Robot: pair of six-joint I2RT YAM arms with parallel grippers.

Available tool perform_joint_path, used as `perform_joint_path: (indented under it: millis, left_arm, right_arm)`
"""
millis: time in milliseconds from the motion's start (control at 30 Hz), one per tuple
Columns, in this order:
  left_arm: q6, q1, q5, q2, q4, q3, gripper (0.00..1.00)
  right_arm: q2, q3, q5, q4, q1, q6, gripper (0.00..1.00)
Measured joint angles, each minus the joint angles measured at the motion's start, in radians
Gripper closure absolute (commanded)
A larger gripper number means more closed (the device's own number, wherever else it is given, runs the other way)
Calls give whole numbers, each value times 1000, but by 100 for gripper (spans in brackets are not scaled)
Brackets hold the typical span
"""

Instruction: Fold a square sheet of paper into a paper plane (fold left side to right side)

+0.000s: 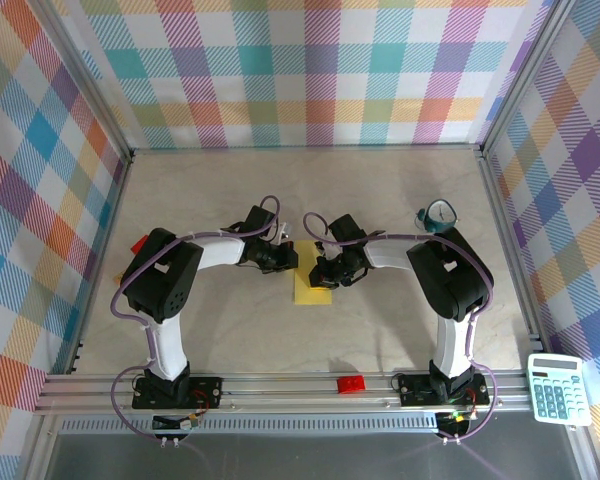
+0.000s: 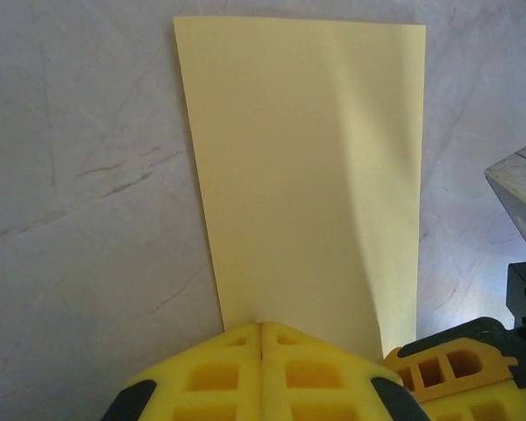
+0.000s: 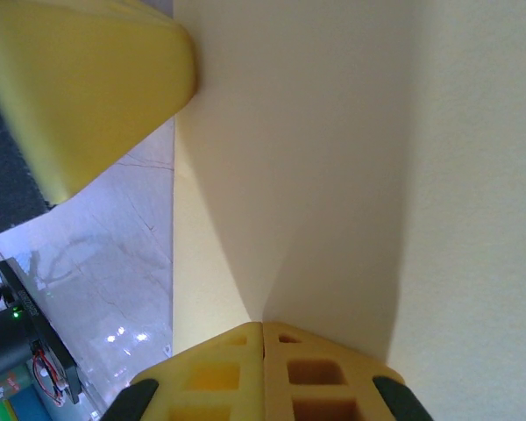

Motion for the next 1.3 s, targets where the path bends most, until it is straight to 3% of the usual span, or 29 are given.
perform_joint_path:
  millis: [267,567,867,1300]
  left_arm:
    - [0,0,3,-4,34,-23,100]
    - [-4,-2,5,-11,74,-45,100]
    - [-5,-6,4,-11,80,-47,100]
    - [-5,-7,4,-14,82,-51,100]
  right_arm:
    - [-33,4,18,-13,-7,23,83]
    - [-214,-69,29,-65,-104,21,69]
    - [-220,-170,13,-105,-103,33,67]
    - [-183,-174,-3,-61,-71,62,69]
